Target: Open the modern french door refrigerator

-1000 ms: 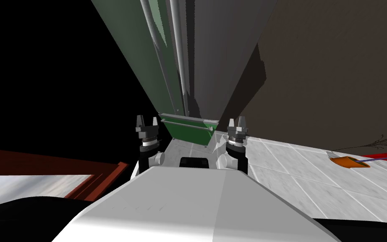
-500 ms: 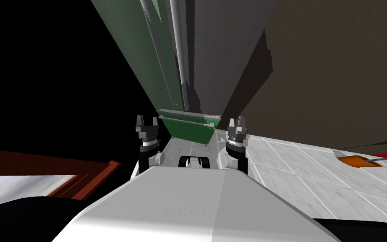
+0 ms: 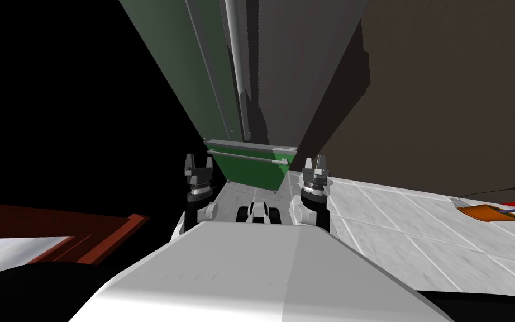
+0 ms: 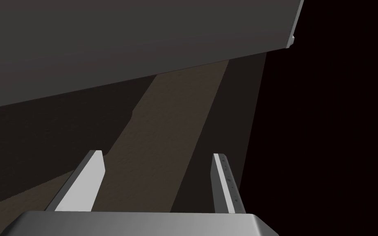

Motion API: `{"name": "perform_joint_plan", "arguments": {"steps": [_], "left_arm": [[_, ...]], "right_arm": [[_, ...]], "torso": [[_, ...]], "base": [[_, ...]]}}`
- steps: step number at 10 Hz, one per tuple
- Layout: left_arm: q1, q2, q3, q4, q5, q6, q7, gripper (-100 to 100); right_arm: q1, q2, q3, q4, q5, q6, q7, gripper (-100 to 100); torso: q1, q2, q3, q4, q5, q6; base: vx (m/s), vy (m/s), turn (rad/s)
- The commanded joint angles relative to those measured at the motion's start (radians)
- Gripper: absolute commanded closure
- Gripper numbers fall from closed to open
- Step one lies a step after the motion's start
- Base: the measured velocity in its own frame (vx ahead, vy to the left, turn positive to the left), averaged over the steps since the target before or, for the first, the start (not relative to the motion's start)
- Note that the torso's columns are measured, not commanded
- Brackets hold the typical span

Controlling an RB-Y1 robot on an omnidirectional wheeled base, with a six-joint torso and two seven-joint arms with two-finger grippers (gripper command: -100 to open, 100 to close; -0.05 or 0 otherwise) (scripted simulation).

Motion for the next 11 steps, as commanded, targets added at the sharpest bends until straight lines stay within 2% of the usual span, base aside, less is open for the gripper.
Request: {"name": "perform_joint_plan", "arguments": {"steps": [1,5,10,11], "left_arm": [[-0.012,0.057,-0.006,0.050,-0.002,-0.026,-0.008,-100],[-0.035,0.104,-0.016,0.155,-0.005,-0.080,-0.023,-100],[-0.069,0.123,-0.033,0.304,-0.009,-0.158,-0.046,-100],[-0.069,0.123,-0.033,0.310,-0.009,-0.158,-0.046,-100]], "right_arm": [[0.000,0.000,0.000,0.000,0.000,0.000,0.000,0],[0.000,0.000,0.000,0.000,0.000,0.000,0.000,0],[0.000,0.000,0.000,0.000,0.000,0.000,0.000,0],[0.000,0.000,0.000,0.000,0.000,0.000,0.000,0]], "torso": [[0.000,0.001,-0.001,0.001,0.000,0.000],[0.000,0.003,0.000,0.002,0.000,0.000],[-0.001,0.002,0.000,0.002,0.000,0.000],[-0.001,0.002,0.000,0.002,0.000,0.000]], "base": [[0.052,0.018,-0.033],[0.061,0.025,-0.034],[0.074,0.031,-0.040],[0.052,0.014,-0.020]]}}
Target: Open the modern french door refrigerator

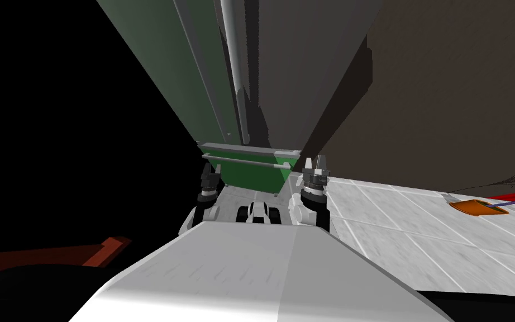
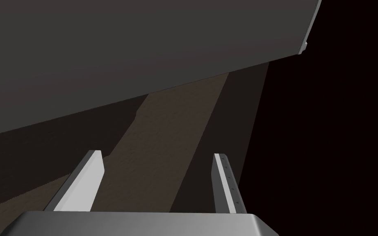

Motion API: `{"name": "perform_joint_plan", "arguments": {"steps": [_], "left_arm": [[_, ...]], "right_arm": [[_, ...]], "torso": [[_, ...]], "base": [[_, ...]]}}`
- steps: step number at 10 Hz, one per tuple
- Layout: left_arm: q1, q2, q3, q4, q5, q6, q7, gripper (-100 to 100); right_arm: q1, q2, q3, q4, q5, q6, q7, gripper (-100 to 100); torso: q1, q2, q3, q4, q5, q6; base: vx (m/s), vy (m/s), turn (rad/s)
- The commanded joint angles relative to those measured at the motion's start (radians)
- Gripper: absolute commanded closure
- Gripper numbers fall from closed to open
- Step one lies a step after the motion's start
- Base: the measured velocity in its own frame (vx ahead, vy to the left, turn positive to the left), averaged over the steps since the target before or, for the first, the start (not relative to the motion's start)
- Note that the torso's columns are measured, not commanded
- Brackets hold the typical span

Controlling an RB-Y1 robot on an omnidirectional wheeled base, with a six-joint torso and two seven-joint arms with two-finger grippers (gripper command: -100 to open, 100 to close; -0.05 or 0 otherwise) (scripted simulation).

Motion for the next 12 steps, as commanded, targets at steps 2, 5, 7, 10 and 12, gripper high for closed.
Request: {"name": "perform_joint_plan", "arguments": {"steps": [2,5,7,10,12], "left_arm": [[-0.024,0.005,-0.009,0.096,-0.002,-0.051,-0.014,-100],[-0.039,0.008,-0.016,0.168,-0.004,-0.088,-0.024,-100],[-0.055,0.009,-0.024,0.238,-0.006,-0.125,-0.034,-100],[-0.072,0.009,-0.031,0.315,-0.009,-0.163,-0.045,-100],[-0.089,0.007,-0.039,0.388,-0.011,-0.200,-0.056,-100]], "right_arm": [[0.000,0.000,0.000,0.000,0.000,0.000,0.000,0],[0.000,0.000,0.000,0.000,0.000,0.000,0.000,0],[0.000,0.000,0.000,0.000,0.000,0.000,0.000,0],[0.000,0.000,0.000,0.000,0.000,0.000,0.000,0],[0.000,0.000,0.000,0.000,0.000,0.000,0.000,0]], "torso": [[0.000,0.002,0.001,0.000,0.000,0.000],[0.001,-0.001,-0.001,0.000,0.000,0.000],[-0.001,0.001,0.001,0.000,0.000,0.000],[0.000,0.001,0.000,0.000,0.000,0.000],[0.000,0.000,0.000,0.000,0.000,0.000]], "base": [[0.053,0.019,-0.035],[0.070,0.035,-0.040],[0.059,0.023,-0.039],[0.063,0.028,-0.034],[0.077,0.031,-0.051]]}}
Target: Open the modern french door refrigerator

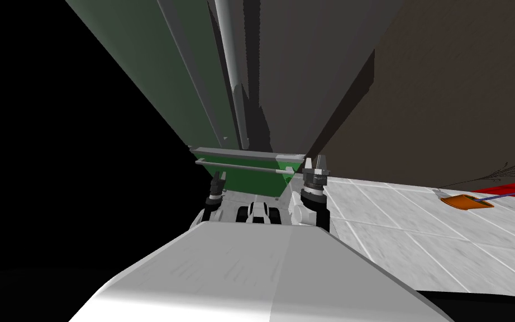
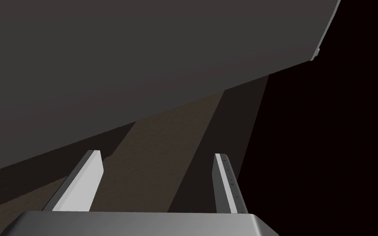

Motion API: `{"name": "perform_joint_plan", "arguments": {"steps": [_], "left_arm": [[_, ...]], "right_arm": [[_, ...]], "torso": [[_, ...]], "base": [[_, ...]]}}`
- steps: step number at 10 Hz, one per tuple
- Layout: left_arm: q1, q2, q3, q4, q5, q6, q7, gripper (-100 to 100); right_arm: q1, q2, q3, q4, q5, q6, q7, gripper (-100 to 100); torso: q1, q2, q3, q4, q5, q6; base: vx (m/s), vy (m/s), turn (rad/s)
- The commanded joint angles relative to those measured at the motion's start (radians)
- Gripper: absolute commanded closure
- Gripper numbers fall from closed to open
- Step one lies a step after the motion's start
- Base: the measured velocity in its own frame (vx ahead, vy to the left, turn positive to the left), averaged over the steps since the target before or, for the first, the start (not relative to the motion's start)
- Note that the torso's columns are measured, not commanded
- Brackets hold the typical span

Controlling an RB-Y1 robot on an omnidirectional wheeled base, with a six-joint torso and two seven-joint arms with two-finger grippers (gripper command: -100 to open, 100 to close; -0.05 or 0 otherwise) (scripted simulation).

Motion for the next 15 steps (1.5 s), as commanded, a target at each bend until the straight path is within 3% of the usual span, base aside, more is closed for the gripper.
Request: {"name": "perform_joint_plan", "arguments": {"steps": [1,15], "left_arm": [[-0.017,-0.009,-0.014,0.084,-0.005,-0.046,-0.017,-100],[-0.093,-0.070,-0.049,0.427,-0.014,-0.217,-0.067,-100]], "right_arm": [[0.000,0.000,0.000,0.000,0.000,0.000,0.000,0],[0.000,0.000,0.000,0.000,0.000,0.000,0.000,0]], "torso": [[0.001,0.000,0.000,0.000,0.000,0.000],[0.000,0.000,0.000,0.000,0.000,0.000]], "base": [[0.074,0.052,-0.050],[0.057,0.028,-0.033]]}}
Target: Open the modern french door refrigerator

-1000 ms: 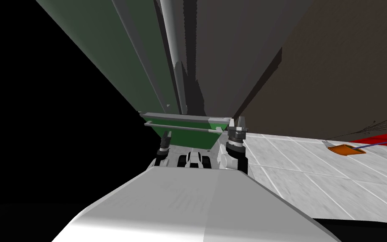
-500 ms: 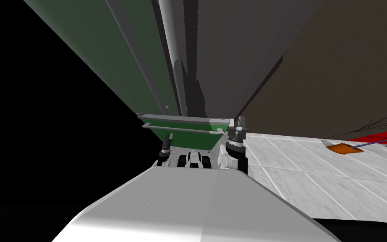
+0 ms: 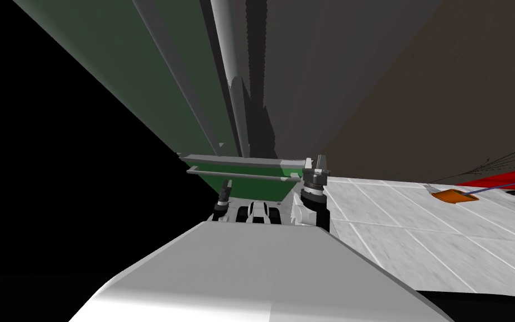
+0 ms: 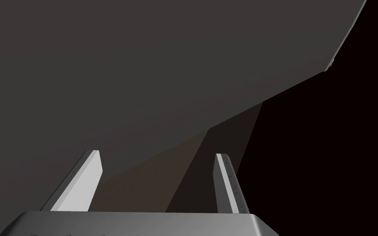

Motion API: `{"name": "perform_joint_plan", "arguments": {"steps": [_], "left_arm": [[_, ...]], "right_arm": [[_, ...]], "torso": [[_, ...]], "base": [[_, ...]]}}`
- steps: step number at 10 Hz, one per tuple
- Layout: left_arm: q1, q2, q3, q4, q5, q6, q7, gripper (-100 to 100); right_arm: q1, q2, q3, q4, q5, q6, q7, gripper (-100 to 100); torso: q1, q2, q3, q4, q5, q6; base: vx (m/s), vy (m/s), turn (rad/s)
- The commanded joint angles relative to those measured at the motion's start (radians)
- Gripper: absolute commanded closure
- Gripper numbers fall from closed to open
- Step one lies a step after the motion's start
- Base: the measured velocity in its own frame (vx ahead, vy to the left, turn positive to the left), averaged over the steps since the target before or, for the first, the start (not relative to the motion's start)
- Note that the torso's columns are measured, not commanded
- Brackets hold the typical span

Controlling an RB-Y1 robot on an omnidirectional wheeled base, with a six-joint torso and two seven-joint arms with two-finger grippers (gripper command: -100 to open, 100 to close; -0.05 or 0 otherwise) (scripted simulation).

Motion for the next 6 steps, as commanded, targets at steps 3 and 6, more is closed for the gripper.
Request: {"name": "perform_joint_plan", "arguments": {"steps": [3,6], "left_arm": [[-0.022,-0.026,-0.010,0.106,-0.002,-0.057,-0.015,-100],[-0.039,-0.077,-0.018,0.182,-0.004,-0.095,-0.026,-100]], "right_arm": [[0.000,0.000,0.000,0.000,0.000,0.000,0.000,0],[0.000,0.000,0.000,0.000,0.000,0.000,0.000,0]], "torso": [[0.000,0.000,0.000,0.000,0.000,0.000],[0.000,0.001,0.001,0.000,0.000,0.000]], "base": [[0.058,0.030,-0.028],[0.038,0.024,-0.030]]}}
